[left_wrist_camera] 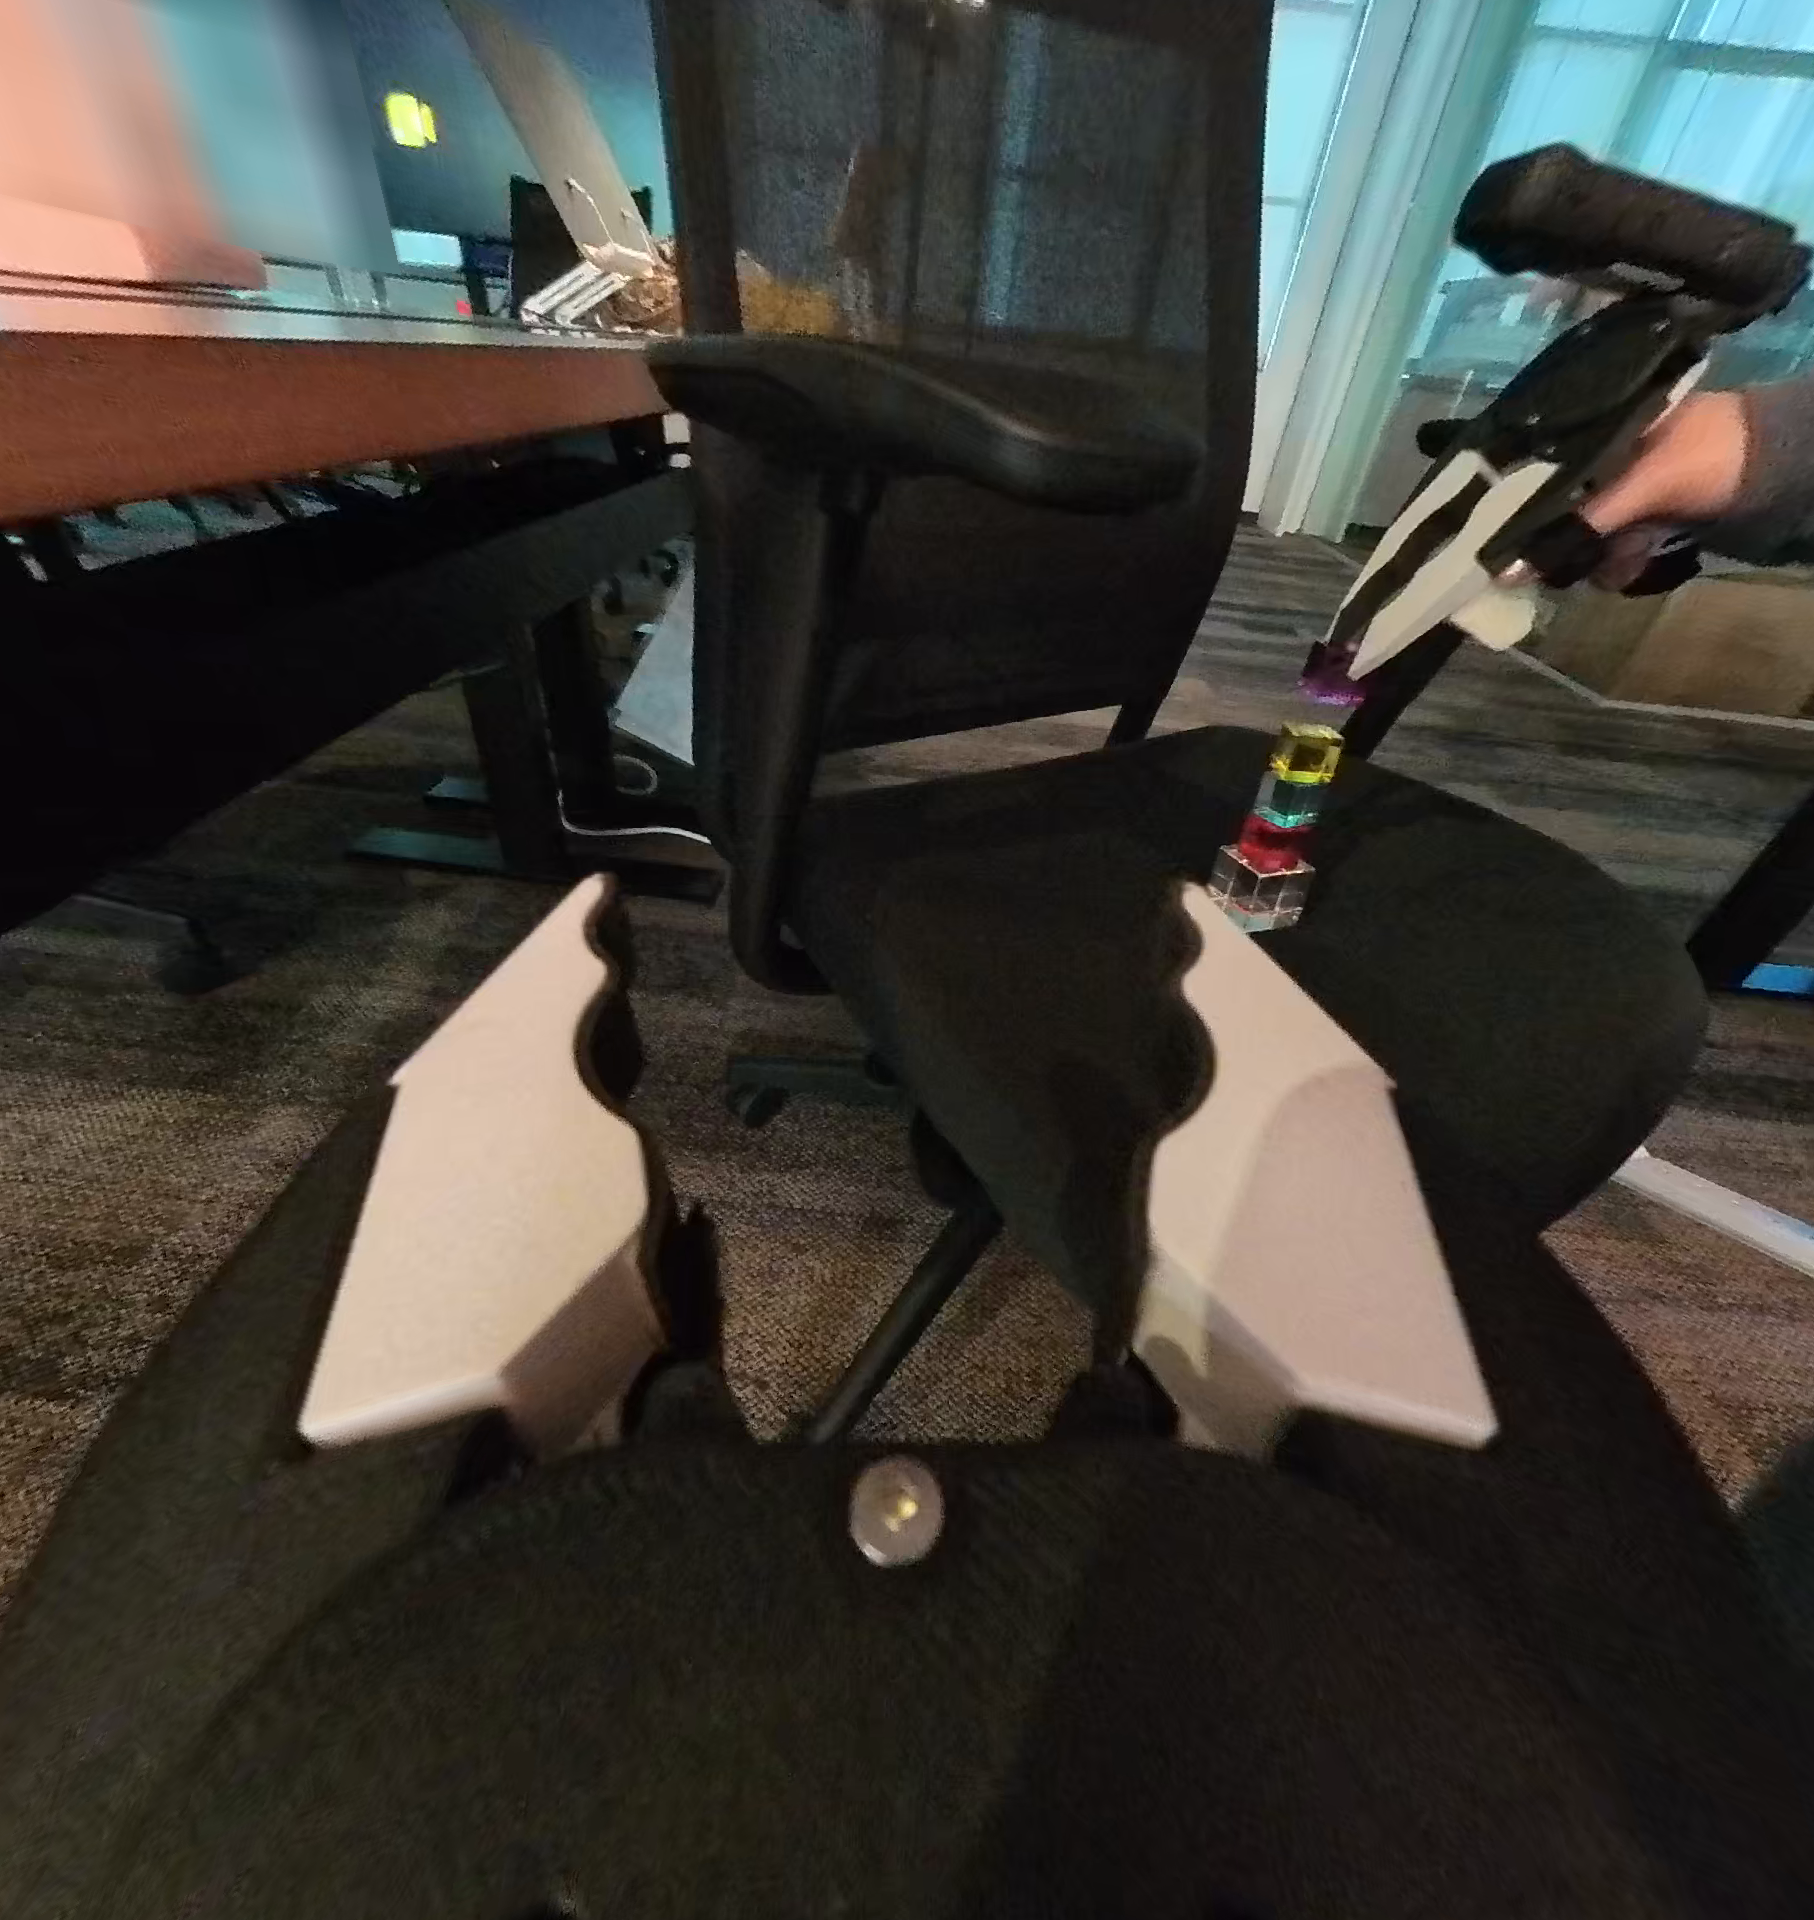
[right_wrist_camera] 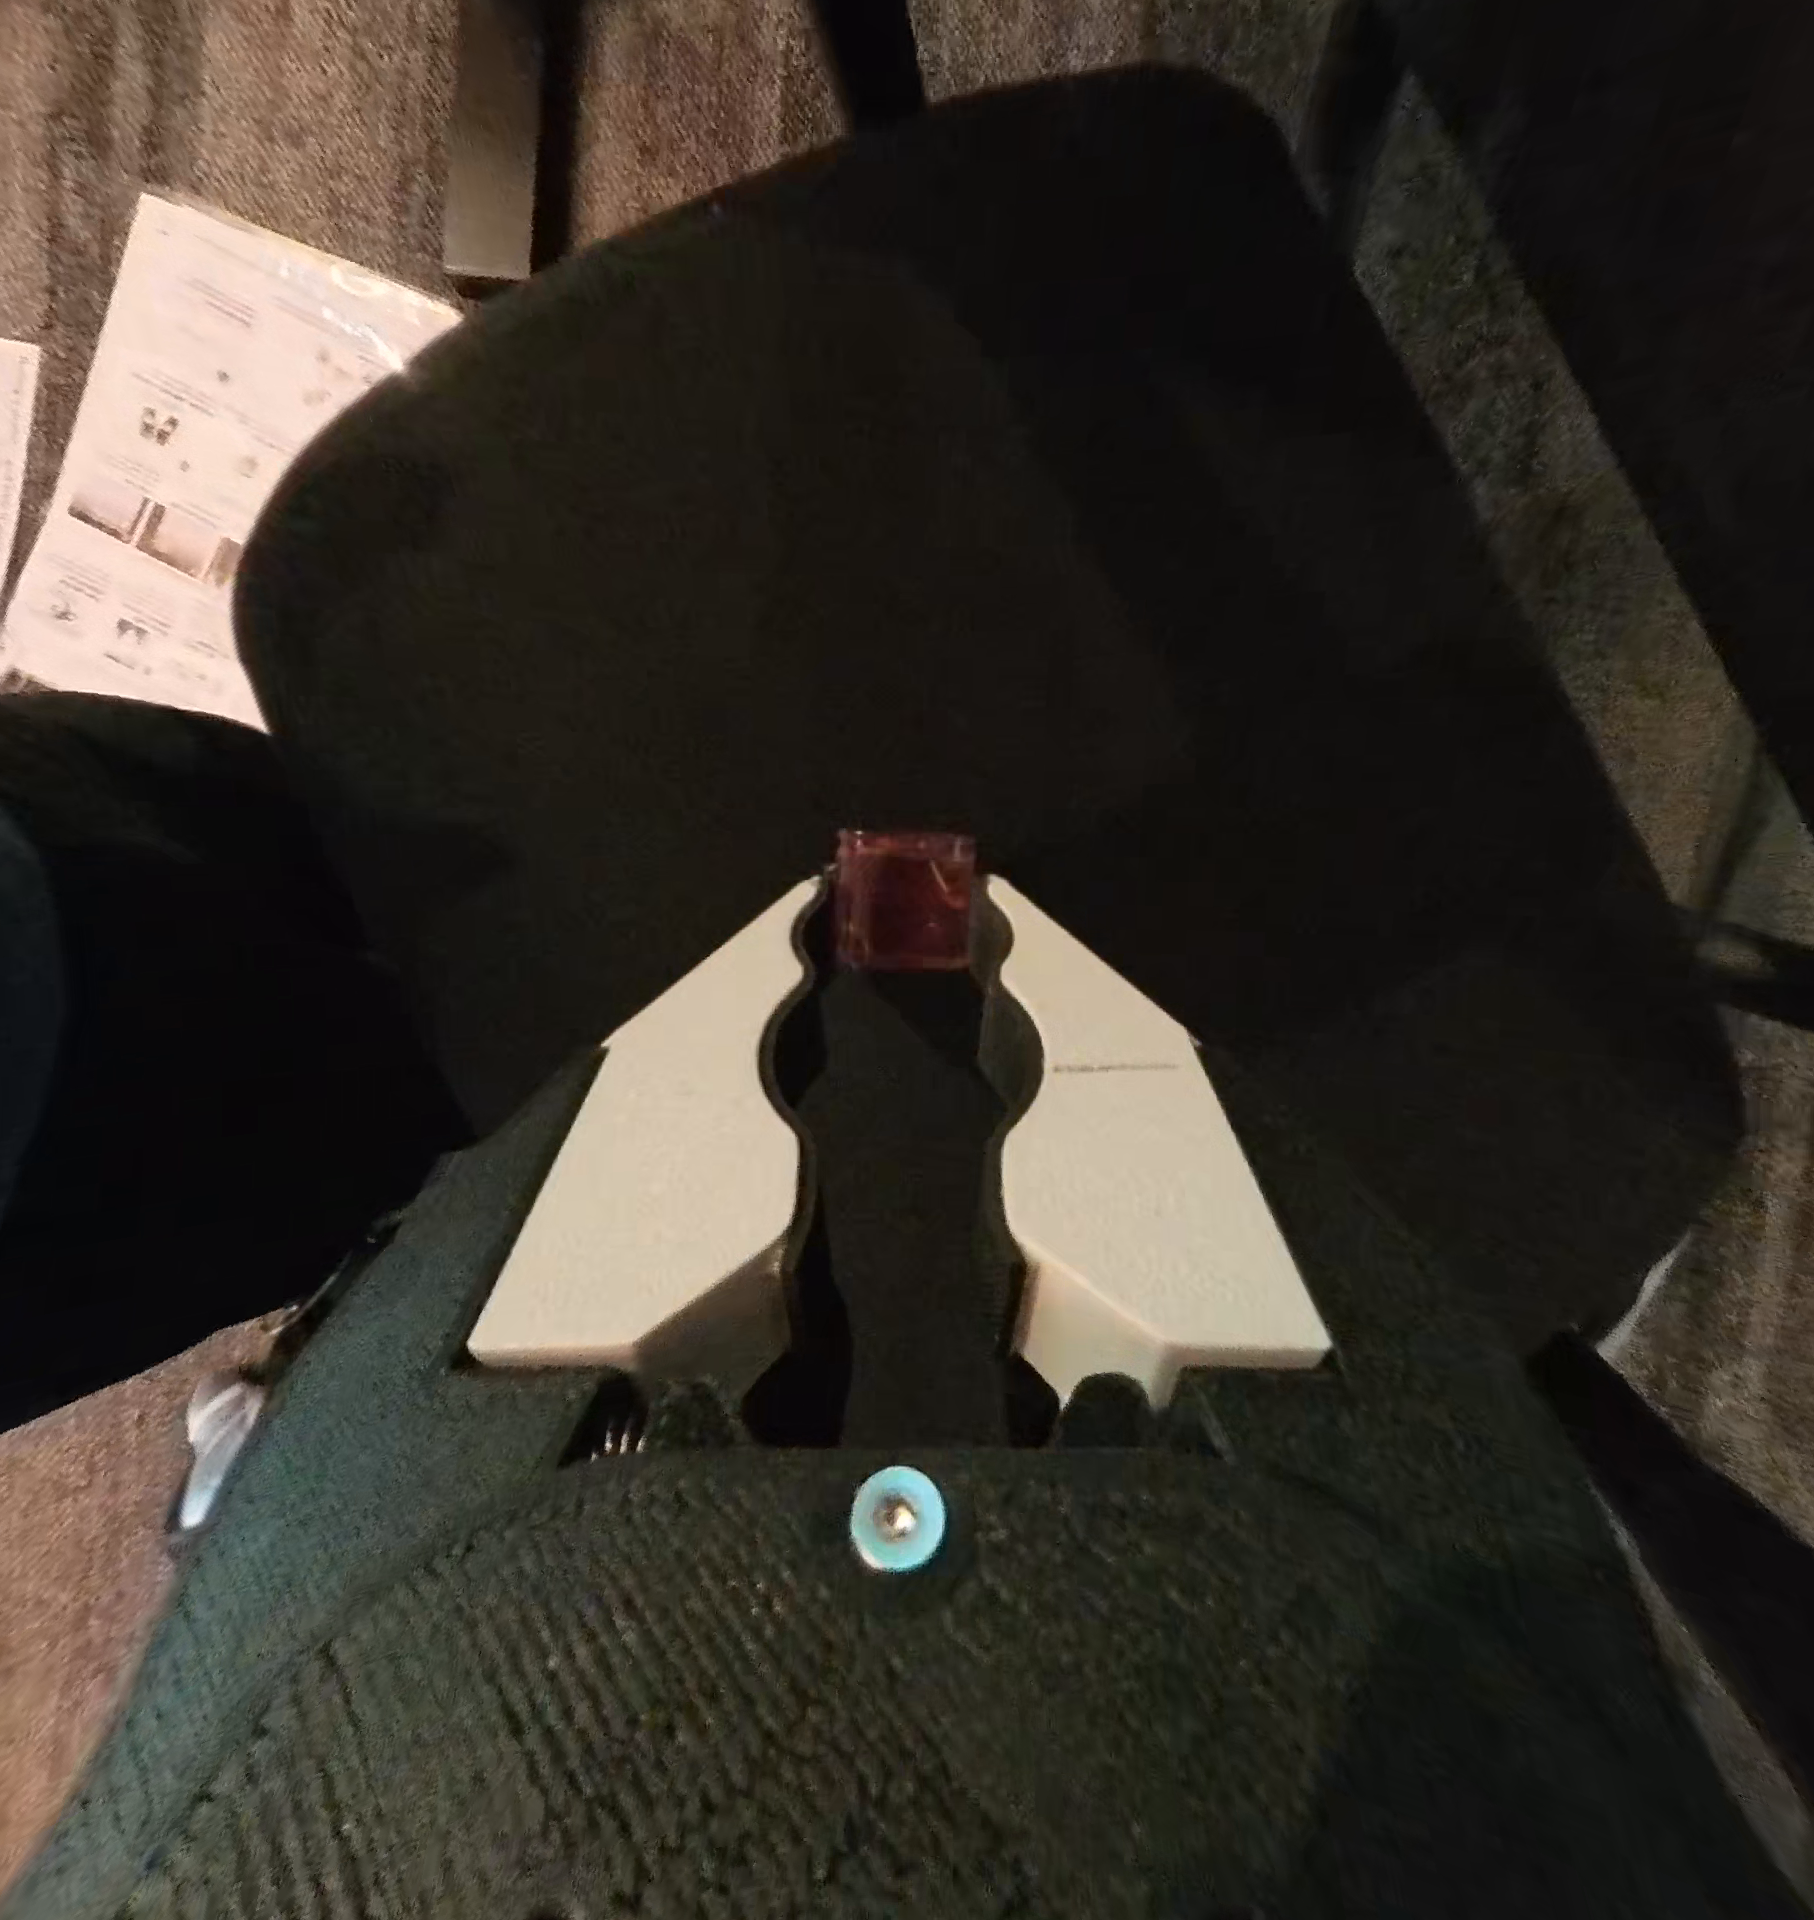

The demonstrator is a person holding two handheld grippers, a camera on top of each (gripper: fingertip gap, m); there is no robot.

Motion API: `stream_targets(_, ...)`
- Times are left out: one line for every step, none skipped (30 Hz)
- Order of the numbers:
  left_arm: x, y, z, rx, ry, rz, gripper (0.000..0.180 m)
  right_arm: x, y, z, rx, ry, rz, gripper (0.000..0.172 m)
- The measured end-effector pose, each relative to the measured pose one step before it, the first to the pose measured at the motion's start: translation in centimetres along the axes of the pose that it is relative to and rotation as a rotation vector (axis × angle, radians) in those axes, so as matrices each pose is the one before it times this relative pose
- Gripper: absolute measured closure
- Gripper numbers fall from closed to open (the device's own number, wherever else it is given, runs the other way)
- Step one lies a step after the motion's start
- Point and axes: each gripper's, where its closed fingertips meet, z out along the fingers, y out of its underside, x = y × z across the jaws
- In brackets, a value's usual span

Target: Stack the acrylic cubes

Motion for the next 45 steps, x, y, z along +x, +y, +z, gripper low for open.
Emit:
stream_targets(0.197,0.021,0.038,-0.0009,0.0045,0.0007,0.08,-0.028,0.041,0.07,0.0051,-0.0116,0.0096,0.146)
stream_targets(0.162,0.004,0.058,-0.0007,0.0042,-0.0006,0.08,-0.015,0.025,0.113,0.0048,-0.0077,0.0057,0.146)
stream_targets(0.121,0.008,0.078,-0.0006,0.0025,-0.0027,0.08,-0.004,0.04,0.135,0.0015,-0.0038,0.0008,0.146)
stream_targets(0.087,0.025,0.092,0.0,0.0032,-0.0055,0.081,-0.007,0.059,0.15,-0.0009,-0.0031,0.0,0.146)
stream_targets(0.078,0.02,0.116,0.0007,0.0039,-0.0072,0.081,-0.005,0.05,0.131,-0.001,-0.004,0.0022,0.147)
stream_targets(0.06,0.024,0.108,0.001,0.0045,-0.0066,0.081,0.005,0.042,0.099,0.0003,-0.0038,0.0023,0.146)
stream_targets(0.036,0.039,0.11,-0.0001,0.0034,-0.0056,0.08,0.015,0.044,0.072,0.0012,-0.0033,0.0019,0.146)
stream_targets(0.003,0.057,0.112,-0.0014,0.0008,-0.0046,0.08,0.014,0.053,0.066,0.0018,-0.003,0.0027,0.146)
stream_targets(-0.043,0.005,0.086,0.0007,-0.0041,-0.0029,0.079,0.024,0.075,0.064,0.0012,-0.0023,0.0043,0.146)
stream_targets(-0.058,-0.069,0.033,0.0046,-0.0073,-0.0004,0.078,0.007,0.127,0.11,-0.0021,-0.0013,0.0036,0.146)
stream_targets(-0.054,-0.136,-0.012,0.007,-0.0081,0.001,0.077,-0.002,0.152,0.15,-0.0041,0.0012,-0.0011,0.146)
stream_targets(0.049,-0.143,-0.016,0.0066,0.0003,0.0005,0.077,0.023,0.161,0.148,-0.0047,0.0039,-0.0037,0.146)
stream_targets(0.068,-0.079,0.041,0.002,0.004,-0.001,0.077,0.05,0.046,0.1,0.002,0.0056,-0.0007,0.146)
stream_targets(-0.001,0.016,0.067,-0.0031,0.0009,-0.001,0.077,0.049,-0.143,0.018,0.013,0.0021,0.004,0.146)
stream_targets(-0.017,0.025,0.089,-0.004,0.0013,-0.0009,0.076,0.064,-0.161,-0.021,0.0119,0.0012,0.0071,0.146)
stream_targets(-0.008,-0.009,0.086,-0.0015,0.0018,-0.0012,0.077,0.038,-0.088,-0.021,0.0066,-0.0006,0.0058,0.146)
stream_targets(0.007,-0.028,0.067,-0.0001,0.0028,-0.001,0.077,0.018,-0.033,-0.001,0.003,-0.0016,0.0028,0.146)
stream_targets(0.003,-0.026,0.071,-0.0008,0.002,-0.0006,0.077,0.022,0.017,0.033,0.0001,-0.0003,0.0023,0.146)
stream_targets(-0.014,0.014,0.06,-0.0024,0.0018,-0.0004,0.076,0.02,0.048,0.063,-0.0012,-0.0003,0.0029,0.146)
stream_targets(0.001,0.033,0.044,-0.0022,0.0021,-0.0006,0.076,-0.033,0.037,0.067,0.0002,-0.0035,0.0042,0.146)
stream_targets(-0.031,0.024,0.038,-0.0002,0.0014,-0.0007,0.075,-0.094,-0.012,0.043,0.004,-0.0064,0.0067,0.146)
stream_targets(-0.016,0.036,0.026,-0.0004,0.0026,-0.002,0.075,-0.116,-0.061,-0.014,0.0066,-0.0068,0.0086,0.14)
stream_targets(-0.042,0.036,0.041,-0.0008,0.002,-0.0039,0.074,-0.078,-0.101,-0.088,0.0094,-0.0023,0.0085,0.133)
stream_targets(-0.053,0.006,0.033,-0.0002,0.0023,-0.0039,0.073,0.014,-0.187,-0.183,0.0153,0.0072,0.0061,0.124)
stream_targets(-0.072,-0.041,0.023,0.0002,0.0019,-0.0027,0.072,0.055,-0.242,-0.284,0.0192,0.0159,0.0042,0.116)
stream_targets(-0.076,-0.098,0.007,0.001,0.0009,-0.0001,0.072,0.056,-0.293,-0.436,0.021,0.022,0.0018,0.109)
stream_targets(-0.106,-0.151,-0.026,0.0023,-0.0003,0.0043,0.071,0.003,-0.4,-0.562,0.0256,0.0279,-0.0034,0.103)
stream_targets(-0.166,-0.213,-0.067,0.0026,-0.0033,0.0081,0.071,0.001,-0.538,-0.72,0.0322,0.0367,-0.0095,0.098)
stream_targets(-0.173,-0.257,-0.087,0.0029,-0.0026,0.0099,0.071,0.032,-0.667,-0.837,0.0374,0.0451,-0.0157,0.094)
stream_targets(-0.187,-0.318,-0.09,0.0043,-0.0017,0.0099,0.071,0.086,-0.764,-0.912,0.0417,0.05,-0.0194,0.092)
stream_targets(-0.222,-0.377,-0.084,0.0055,-0.0025,0.0092,0.07,0.153,-0.841,-0.933,0.0438,0.0534,-0.0173,0.091)
stream_targets(-0.244,-0.434,-0.074,0.0058,-0.002,0.0092,0.071,0.18,-0.923,-0.92,0.0471,0.052,-0.0127,0.092)
stream_targets(-0.258,-0.465,-0.062,0.0058,-0.0019,0.01,0.071,0.181,-0.932,-0.864,0.0476,0.0471,-0.0067,0.092)
stream_targets(-0.256,-0.52,-0.062,0.0071,-0.0018,0.0112,0.072,0.172,-0.895,-0.791,0.0447,0.0432,-0.0054,0.092)
stream_targets(-0.293,-0.533,-0.057,0.0074,-0.0042,0.0125,0.072,0.179,-0.844,-0.696,0.0423,0.0418,-0.0091,0.092)
stream_targets(-0.276,-0.578,-0.088,0.0108,-0.0036,0.0137,0.072,0.213,-0.777,-0.634,0.0382,0.0417,-0.0113,0.093)
stream_targets(-0.273,-0.576,-0.099,0.0114,-0.0041,0.0115,0.072,0.194,-0.694,-0.593,0.0326,0.0386,-0.0123,0.094)
stream_targets(-0.267,-0.561,-0.137,0.0096,-0.0037,0.0077,0.072,0.132,-0.633,-0.581,0.0291,0.0341,-0.0114,0.095)
stream_targets(-0.223,-0.6,-0.203,0.0123,-0.0034,0.0077,0.072,0.058,-0.613,-0.585,0.0294,0.03,-0.0076,0.095)
stream_targets(-0.149,-0.656,-0.254,0.0168,-0.0036,0.0107,0.072,-0.049,-0.608,-0.591,0.0325,0.024,-0.0022,0.097)
stream_targets(-0.041,-0.69,-0.271,0.0173,-0.001,0.0128,0.073,-0.145,-0.602,-0.602,0.0349,0.0187,0.0041,0.098)
stream_targets(0.072,-0.666,-0.255,0.0137,0.0035,0.0147,0.073,-0.2,-0.533,-0.589,0.0337,0.0153,0.0094,0.1)
stream_targets(0.138,-0.66,-0.226,0.0122,0.0052,0.0177,0.074,-0.224,-0.453,-0.544,0.032,0.0133,0.0128,0.103)
stream_targets(0.234,-0.732,-0.182,0.014,0.0096,0.0187,0.074,-0.231,-0.348,-0.498,0.0293,0.0124,0.0145,0.105)
stream_targets(0.333,-0.824,-0.154,0.0178,0.0176,0.0178,0.075,-0.231,-0.243,-0.446,0.024,0.012,0.0185,0.106)
